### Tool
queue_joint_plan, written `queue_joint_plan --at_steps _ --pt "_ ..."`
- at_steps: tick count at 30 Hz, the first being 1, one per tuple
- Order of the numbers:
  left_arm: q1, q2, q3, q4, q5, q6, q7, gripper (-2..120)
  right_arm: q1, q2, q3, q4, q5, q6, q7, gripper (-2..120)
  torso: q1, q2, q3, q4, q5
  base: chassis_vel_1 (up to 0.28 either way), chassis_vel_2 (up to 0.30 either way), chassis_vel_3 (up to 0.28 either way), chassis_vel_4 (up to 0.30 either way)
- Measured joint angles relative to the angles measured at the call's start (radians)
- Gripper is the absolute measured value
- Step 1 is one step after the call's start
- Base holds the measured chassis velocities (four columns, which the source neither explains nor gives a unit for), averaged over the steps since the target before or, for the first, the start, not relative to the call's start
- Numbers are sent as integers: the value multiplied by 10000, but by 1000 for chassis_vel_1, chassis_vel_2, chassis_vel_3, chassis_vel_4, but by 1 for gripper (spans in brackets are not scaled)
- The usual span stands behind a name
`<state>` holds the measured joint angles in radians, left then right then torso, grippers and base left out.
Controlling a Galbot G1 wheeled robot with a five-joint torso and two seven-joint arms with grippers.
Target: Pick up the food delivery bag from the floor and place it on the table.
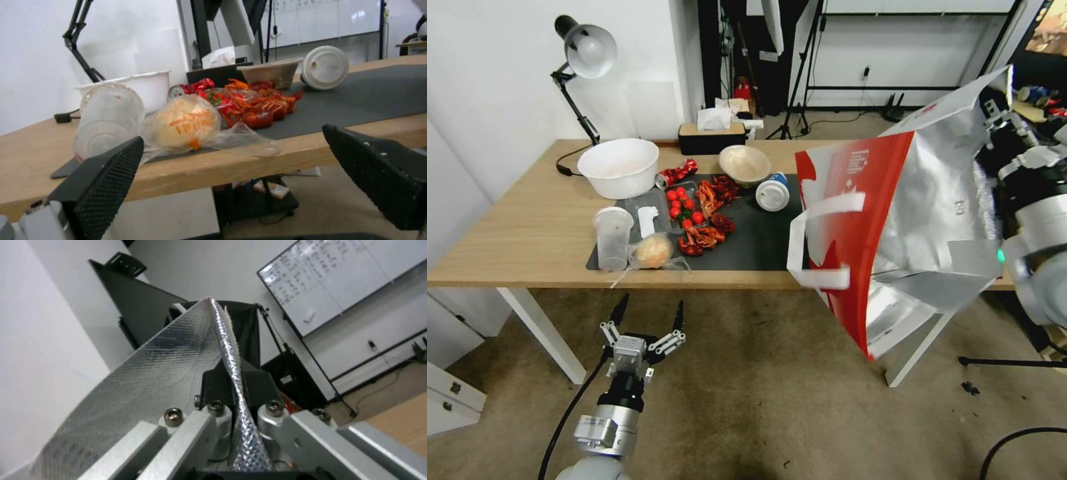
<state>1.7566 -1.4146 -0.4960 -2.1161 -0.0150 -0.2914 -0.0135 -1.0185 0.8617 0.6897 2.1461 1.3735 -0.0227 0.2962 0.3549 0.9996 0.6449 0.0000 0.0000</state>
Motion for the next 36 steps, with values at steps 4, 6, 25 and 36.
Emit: queue_joint_plan --at_steps 4,6,25,36 --pt "15 -8 0 13 31 -18 -2 100 344 120 -315 -401 -49 119 42 0 0 0 0 1 -1 0 0 0 0" --pt "17 -7 1 32 41 -20 -1 100 618 135 -533 -805 -160 143 46 0 0 -1 0 1 0 0 0 0 0" --pt "-155 167 -87 145 -123 43 -12 100 1830 -454 -1162 -2461 -536 -133 -99 0 0 -1 -2 0 -1 0 0 0 0" --pt "-260 222 -131 258 -259 68 -44 100 2283 -502 -1480 -3140 -708 -238 -514 30 -1 -2 -2 0 0 0 0 0 0"
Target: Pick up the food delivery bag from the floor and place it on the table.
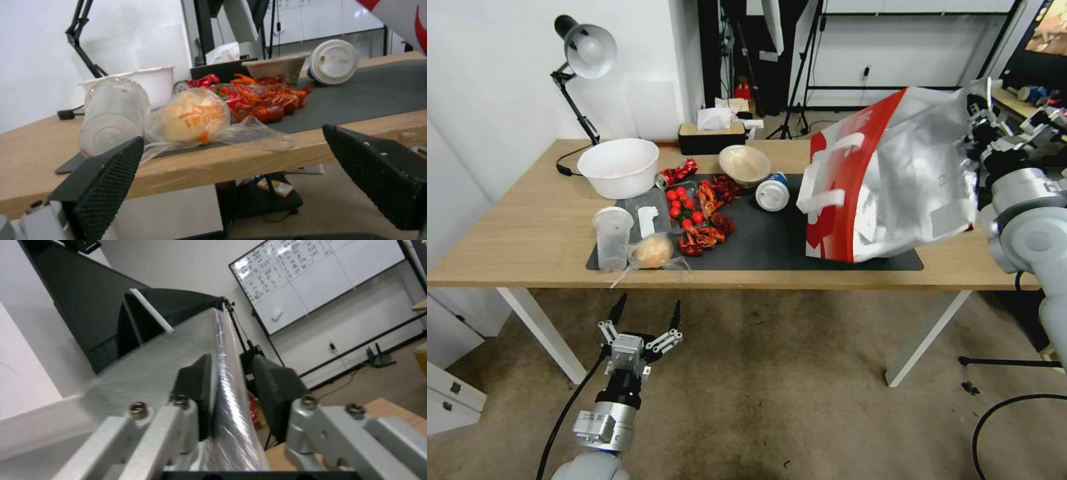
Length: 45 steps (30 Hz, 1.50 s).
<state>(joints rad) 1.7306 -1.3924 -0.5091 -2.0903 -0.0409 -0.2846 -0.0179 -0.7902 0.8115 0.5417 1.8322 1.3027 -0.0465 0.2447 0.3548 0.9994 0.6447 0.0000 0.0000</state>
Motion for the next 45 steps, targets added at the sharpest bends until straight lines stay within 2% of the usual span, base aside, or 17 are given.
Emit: queue_joint_plan --at_steps 3,4,7,8,10,11,12,17,19,29,32,36,39,45 --pt "-45 8 -40 43 -56 -5 0 100 47 5 -27 -93 -35 -11 -141 45 0 0 0 0 0 0 0 0 0" --pt "-45 8 -40 43 -56 -5 0 100 47 5 -27 -93 -35 -11 -141 45 0 0 0 0 0 0 0 0 0" --pt "-95 9 -39 112 -71 -9 -6 100 45 5 -29 -143 -70 -18 -262 59 0 0 0 0 0 0 0 0 0" --pt "-95 9 -39 112 -71 -9 -6 100 45 5 -29 -143 -70 -18 -262 59 0 0 0 0 0 0 0 0 0" --pt "-122 9 35 157 -73 -15 -116 100 7 10 -29 -175 -100 -29 -348 70 0 0 0 0 0 0 0 0 0" --pt "-124 9 38 159 -73 -15 -120 100 7 10 -29 -175 -100 -29 -348 70 0 0 0 0 0 0 0 0 0" --pt "-149 12 71 197 -73 -13 -195 100 -50 25 -11 -182 -131 -40 -430 79 0 0 0 0 0 0 0 0 0" --pt "-169 46 106 201 -104 62 -262 100 -167 47 39 -141 -212 -69 -508 89 0 0 0 0 0 0 0 0 0" --pt "-214 79 119 207 -163 92 -276 100 -375 74 127 3 -392 -124 -574 99 0 0 0 0 -1 0 0 0 0" --pt "-325 154 158 323 -326 42 -253 100 -2057 245 1082 1067 -1579 -442 -952 100 -1 0 -1 -1 -1 0 0 0 0" --pt "-370 210 157 359 -389 23 -246 100 -3047 369 1741 1768 -2116 -532 -1548 100 -1 0 -1 -1 -1 0 0 0 0" --pt "-393 227 154 365 -413 19 -245 100 -3519 471 1987 2168 -2256 -554 -1728 100 -1 0 -1 -1 -2 0 0 0 0" --pt "-401 241 154 366 -434 9 -244 100 -4181 709 2225 2680 -2627 -578 -1949 100 -1 0 -1 0 -3 0 0 0 0" --pt "-329 325 72 407 -552 -152 -229 100 -5538 1759 2304 3524 -4103 -616 -2212 100 -1 1 -2 -1 -1 0 0 0 0"
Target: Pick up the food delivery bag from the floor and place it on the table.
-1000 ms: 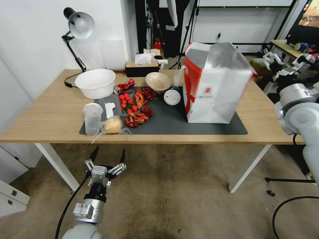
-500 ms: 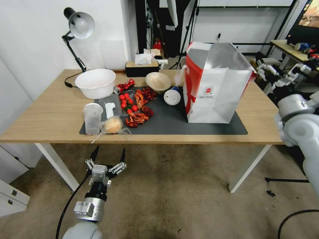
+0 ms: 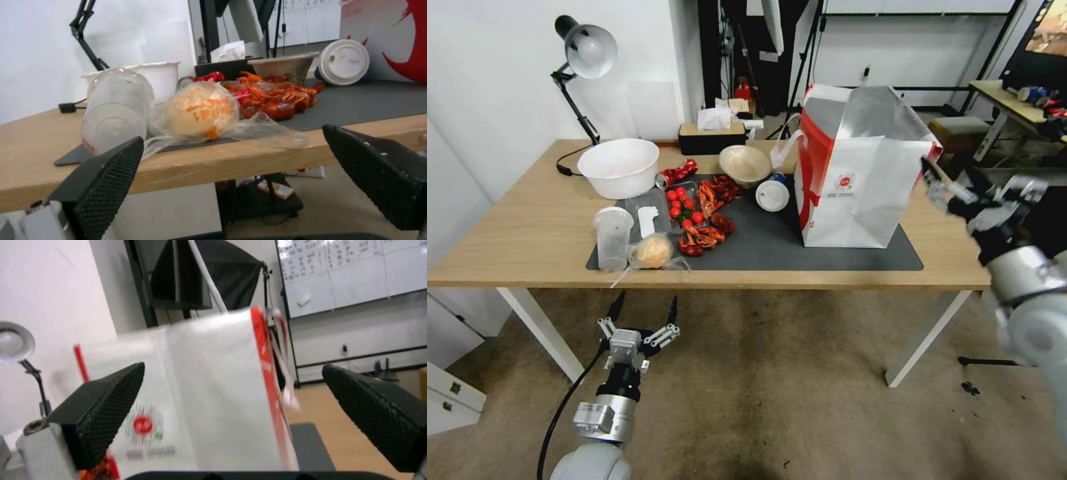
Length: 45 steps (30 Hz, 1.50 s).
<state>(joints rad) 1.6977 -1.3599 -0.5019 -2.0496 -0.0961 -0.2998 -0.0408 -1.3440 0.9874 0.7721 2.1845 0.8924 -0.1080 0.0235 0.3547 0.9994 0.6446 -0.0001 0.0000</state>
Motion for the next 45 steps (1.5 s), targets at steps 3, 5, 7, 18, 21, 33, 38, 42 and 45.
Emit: queue_joint_plan --at_steps 3,5,7,18,21,33,38,42,45 --pt "30 39 -42 41 -53 -92 11 100 -340 491 -83 165 -746 -6 -37 100 0 0 0 2 -1 0 0 0 0" --pt "30 59 -62 76 -102 -161 51 100 -524 824 -134 260 -1329 -29 -104 100 0 0 0 2 -1 0 0 0 0" --pt "26 78 -86 112 -133 -249 85 100 -744 1168 -194 287 -2000 7 -219 100 0 0 0 2 -3 0 0 0 0" --pt "-42 125 -198 323 -225 -449 124 100 -2218 2906 -522 -275 -4251 1478 -1332 100 0 0 1 0 -1 0 0 0 0" --pt "-60 131 -201 349 -229 -449 141 100 -2560 3513 -591 -505 -4903 2067 -1712 100 0 0 1 1 -1 0 0 0 0" --pt "-138 160 -279 610 -182 -538 184 100 -3323 4712 -746 -1592 -5599 3240 -2387 100 0 -1 1 1 -1 0 0 0 0" --pt "-139 186 -285 693 -136 -574 199 100 -3403 4977 -764 -1965 -5708 3646 -2513 100 0 -1 1 2 1 0 0 0 0" --pt "-155 157 -279 761 -39 -628 225 100 -3441 4995 -750 -1966 -5711 3709 -2553 100 1 -1 1 1 0 0 0 0 0" --pt "-161 143 -280 798 44 -681 245 100 -3468 4990 -735 -1966 -5710 3717 -2595 100 1 -1 1 1 -1 0 0 0 0"
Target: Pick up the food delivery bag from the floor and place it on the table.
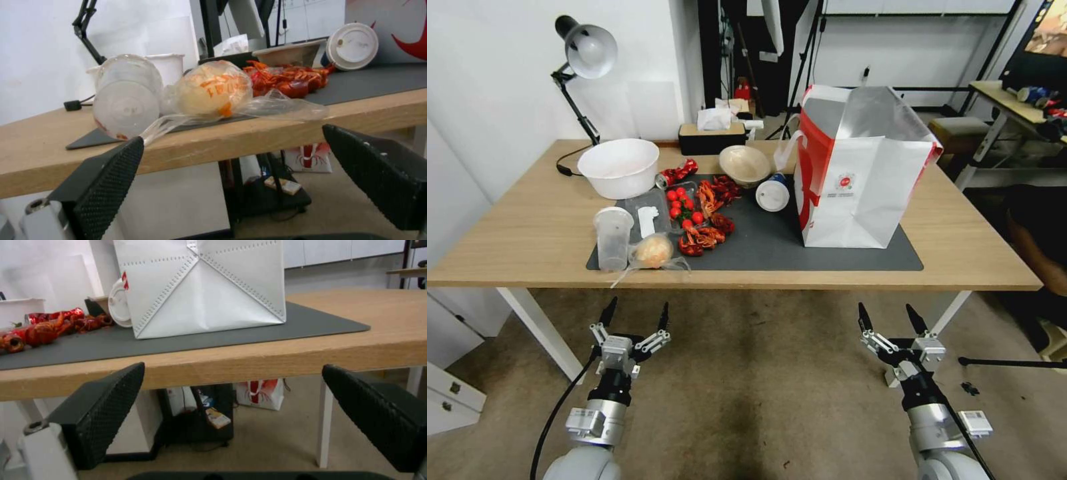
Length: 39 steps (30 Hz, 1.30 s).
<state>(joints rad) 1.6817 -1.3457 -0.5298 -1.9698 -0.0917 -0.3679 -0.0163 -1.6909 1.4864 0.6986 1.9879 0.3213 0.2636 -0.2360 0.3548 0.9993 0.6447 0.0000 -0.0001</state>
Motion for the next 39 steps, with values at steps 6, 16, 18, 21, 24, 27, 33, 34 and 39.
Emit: queue_joint_plan --at_steps 6,16,18,21,24,27,33,34,39 --pt "8 0 0 5 86 -9 0 100 -4 -16 4 7 11 0 -13 100 0 0 0 0 1 0 0 0 0" --pt "15 0 0 5 90 -9 -6 100 7 -31 10 27 36 -10 -12 100 0 0 0 0 1 0 0 0 0" --pt "16 1 0 5 90 -9 -7 100 9 -33 10 31 40 -13 -11 100 0 0 0 0 1 0 0 0 0" --pt "16 0 0 5 90 -9 -7 100 10 -35 10 33 42 -15 -10 100 0 0 0 1 1 0 0 0 0" --pt "17 1 0 5 91 -9 -8 100 11 -37 10 35 45 -19 -7 100 0 0 0 0 1 0 0 0 0" --pt "17 1 0 5 91 -9 -8 100 11 -38 10 36 46 -21 -6 100 0 0 0 0 1 0 0 0 0" --pt "17 1 0 5 91 -9 -8 100 12 -39 11 41 51 -25 -2 100 0 0 0 0 1 0 0 0 0" --pt "17 1 0 4 91 -9 -8 100 12 -40 11 42 51 -27 -2 100 0 0 0 0 1 0 0 0 0" --pt "17 1 0 3 91 -9 -8 100 13 -40 11 43 55 -30 1 100 0 0 0 0 1 0 0 0 0"
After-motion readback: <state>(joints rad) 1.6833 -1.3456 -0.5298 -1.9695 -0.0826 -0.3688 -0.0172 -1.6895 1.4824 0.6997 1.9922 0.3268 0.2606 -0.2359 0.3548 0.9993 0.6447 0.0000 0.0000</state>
